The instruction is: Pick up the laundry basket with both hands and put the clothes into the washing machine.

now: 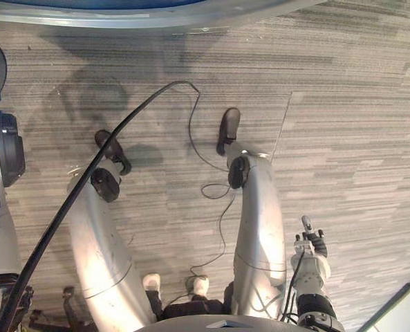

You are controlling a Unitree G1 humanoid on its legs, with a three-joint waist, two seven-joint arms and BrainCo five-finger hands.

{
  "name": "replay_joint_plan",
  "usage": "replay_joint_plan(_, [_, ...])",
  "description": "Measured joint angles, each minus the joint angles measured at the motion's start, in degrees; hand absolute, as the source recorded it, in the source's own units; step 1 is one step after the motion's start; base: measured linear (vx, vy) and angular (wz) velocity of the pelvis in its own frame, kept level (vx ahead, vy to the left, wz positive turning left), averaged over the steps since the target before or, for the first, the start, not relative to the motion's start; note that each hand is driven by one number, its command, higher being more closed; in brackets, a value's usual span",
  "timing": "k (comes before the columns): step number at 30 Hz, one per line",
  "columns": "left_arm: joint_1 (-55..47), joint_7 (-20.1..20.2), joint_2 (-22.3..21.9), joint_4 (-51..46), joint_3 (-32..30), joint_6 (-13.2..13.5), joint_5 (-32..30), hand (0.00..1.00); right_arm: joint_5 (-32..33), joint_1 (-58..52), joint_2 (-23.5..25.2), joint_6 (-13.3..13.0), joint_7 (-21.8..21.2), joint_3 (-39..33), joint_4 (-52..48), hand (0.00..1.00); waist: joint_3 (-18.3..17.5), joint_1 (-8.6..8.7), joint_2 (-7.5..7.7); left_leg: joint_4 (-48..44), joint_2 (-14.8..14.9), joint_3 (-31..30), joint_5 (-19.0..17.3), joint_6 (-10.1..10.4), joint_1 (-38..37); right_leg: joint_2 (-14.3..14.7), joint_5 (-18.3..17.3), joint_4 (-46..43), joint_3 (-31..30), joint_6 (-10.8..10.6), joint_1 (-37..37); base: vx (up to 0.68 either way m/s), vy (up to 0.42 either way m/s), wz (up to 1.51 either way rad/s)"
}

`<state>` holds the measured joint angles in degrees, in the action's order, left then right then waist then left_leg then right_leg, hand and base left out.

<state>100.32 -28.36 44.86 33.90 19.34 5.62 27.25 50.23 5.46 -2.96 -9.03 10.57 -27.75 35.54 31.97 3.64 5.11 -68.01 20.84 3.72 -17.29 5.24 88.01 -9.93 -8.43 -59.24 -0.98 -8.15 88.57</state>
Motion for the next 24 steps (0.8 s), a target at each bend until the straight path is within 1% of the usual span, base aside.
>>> replay_joint_plan(1, [0.0, -1.1, 0.35, 0.91, 1.03, -2.54, -6.64, 0.0, -0.01, -0.01, 0.03, -0.65, 0.0, 0.07, 0.08, 0.0, 0.0, 0.06, 0.0, 0.04, -0.04, 0.0, 0.0, -0.01, 0.01, -0.03, 0.02, 0.13, 0.01, -0.03, -0.05, -0.05, 0.051, 0.01])
replay_joint_plan(2, [0.0, -1.41, 0.39, 1.17, 1.31, -3.65, -9.48, 0.0, 0.0, -0.01, 0.01, -0.98, -0.03, 0.06, 0.31, 0.0, 0.0, 0.08, 0.0, 0.06, -0.04, -0.01, 0.0, -0.01, 0.04, -0.02, 0.03, 0.19, 0.02, -0.04, -0.05, -0.04, 0.043, -0.02])
replay_joint_plan(3, [-0.01, -1.5, 0.42, 1.87, 1.59, -4.78, -14.97, 0.0, 0.05, -0.07, -0.02, -1.39, -0.14, 0.06, 0.75, 0.0, 0.0, 0.17, -0.01, 0.04, -0.04, -0.27, 0.0, -0.01, 0.27, 0.01, 0.05, 0.29, 0.22, -0.04, -0.05, -0.05, 0.052, -0.03])
replay_joint_plan(4, [-0.01, -1.44, 0.42, 2.49, 1.7, -5.3, -19.2, 0.0, 0.11, -0.11, -0.03, -1.5, -0.24, 0.1, 1.31, 0.0, 0.0, 0.31, -0.03, 0.02, -0.04, -0.7, 0.04, -0.06, 0.7, 0.06, 0.1, 0.44, 0.56, 0.01, -0.03, -0.05, 0.044, -0.03])
replay_joint_plan(5, [-0.01, -1.34, 0.51, 2.81, 1.89, -5.31, -19.89, 0.0, 0.19, -0.17, -0.02, -1.52, -0.27, 0.12, 1.46, 0.0, 0.01, 0.4, -0.08, 0.02, -0.04, -0.87, 0.09, -0.11, 0.95, 0.07, 0.15, 0.55, 0.76, 0.04, 0.0, -0.05, 0.045, -0.03])
replay_joint_plan(9, [-0.02, -0.86, 0.78, 3.07, 2.15, -5.54, -20.78, 0.0, 1.66, -0.79, -0.09, -1.93, -0.46, 0.67, 1.51, 0.0, 0.03, 0.58, -0.12, 0.51, -0.04, -1.06, 0.6, -0.47, 2.42, 0.13, 0.96, 1.83, 1.16, 0.44, 1.0, -0.06, 0.052, -0.05])
replay_joint_plan(11, [-0.02, -0.83, 0.78, 3.25, 2.08, -5.54, -20.75, 0.0, 1.67, -0.8, -0.08, -1.99, -0.48, 0.71, 1.55, 0.0, 0.03, 0.61, -0.12, 0.73, -0.07, -1.04, 0.91, -0.58, 2.98, 0.11, 1.57, 2.21, 1.25, 0.05, 1.35, -0.06, 0.056, -0.02])
replay_joint_plan(13, [-0.07, -0.83, 0.77, 3.4, 2.03, -5.55, -20.71, 0.0, 1.71, -0.79, -0.08, -1.99, -0.51, 0.91, 1.55, 0.0, 0.03, 0.52, -0.13, 0.82, -0.13, -1.06, 1.16, -0.66, 3.27, 0.07, 1.7, 2.21, 1.29, 0.11, 1.61, -0.06, 0.051, 0.02])
replay_joint_plan(17, [-1.12, -0.94, 0.57, 3.4, 0.34, -5.57, -20.72, 0.0, 1.77, -0.79, -0.33, -2.02, -0.54, 3.38, 1.54, 0.0, 0.03, 0.29, -0.13, 1.05, -0.21, -1.19, 1.38, -0.62, 3.28, 0.01, 1.74, 2.18, 1.43, 0.16, 1.6, -0.05, 0.044, 0.02])
replay_joint_plan(19, [-2.41, -0.98, -0.19, 3.22, -1.66, -5.57, -20.8, 0.0, 1.86, -0.79, -0.49, -2.03, -0.53, 4.01, 1.54, 0.0, 0.03, 0.31, -0.13, 1.09, -0.22, -1.24, 1.43, -0.6, 3.28, 0.0, 1.73, 2.14, 1.47, 0.16, 1.59, -0.04, 0.043, 0.01])
replay_joint_plan(21, [-4.91, -0.99, -2.04, 2.42, -4.69, -5.54, -20.6, 0.0, 2.24, -0.79, -0.74, -2.03, -0.54, 4.97, 1.49, 0.0, 0.03, 0.28, -0.13, 1.24, -0.28, -1.29, 1.54, -0.54, 3.29, -0.05, 1.71, 2.13, 1.53, 0.18, 1.59, -0.05, 0.05, 0.03])
replay_joint_plan(22, [-7.53, -1.03, -3.47, 0.47, -6.93, -5.54, -19.39, 0.0, 2.24, -0.78, -0.79, -2.03, -0.54, 5.25, 1.42, 0.0, 0.03, 0.35, -0.13, 1.41, -0.39, -1.34, 1.68, -0.49, 3.3, -0.15, 1.66, 2.09, 1.6, 0.18, 1.59, -0.05, 0.049, 0.05])
replay_joint_plan(23, [-8.83, -1.08, -4.0, -0.92, -7.8, -5.45, -18.2, 0.0, 2.24, -0.79, -0.79, -2.03, -0.53, 5.31, 1.43, 0.0, 0.03, 0.4, -0.13, 1.5, -0.47, -1.37, 1.75, -0.46, 3.3, -0.21, 1.64, 2.08, 1.65, 0.19, 1.58, -0.05, 0.047, 0.07])
replay_joint_plan(24, [-11.63, -1.23, -5.37, -3.77, -9.72, -4.99, -15.27, 0.0, 2.24, -0.78, -0.79, -2.02, -0.5, 5.51, 1.42, 0.0, 0.03, 0.53, -0.13, 1.73, -0.63, -1.45, 1.94, -0.42, 3.29, -0.36, 1.59, 2.02, 1.76, 0.23, 1.58, -0.04, 0.038, 0.11])
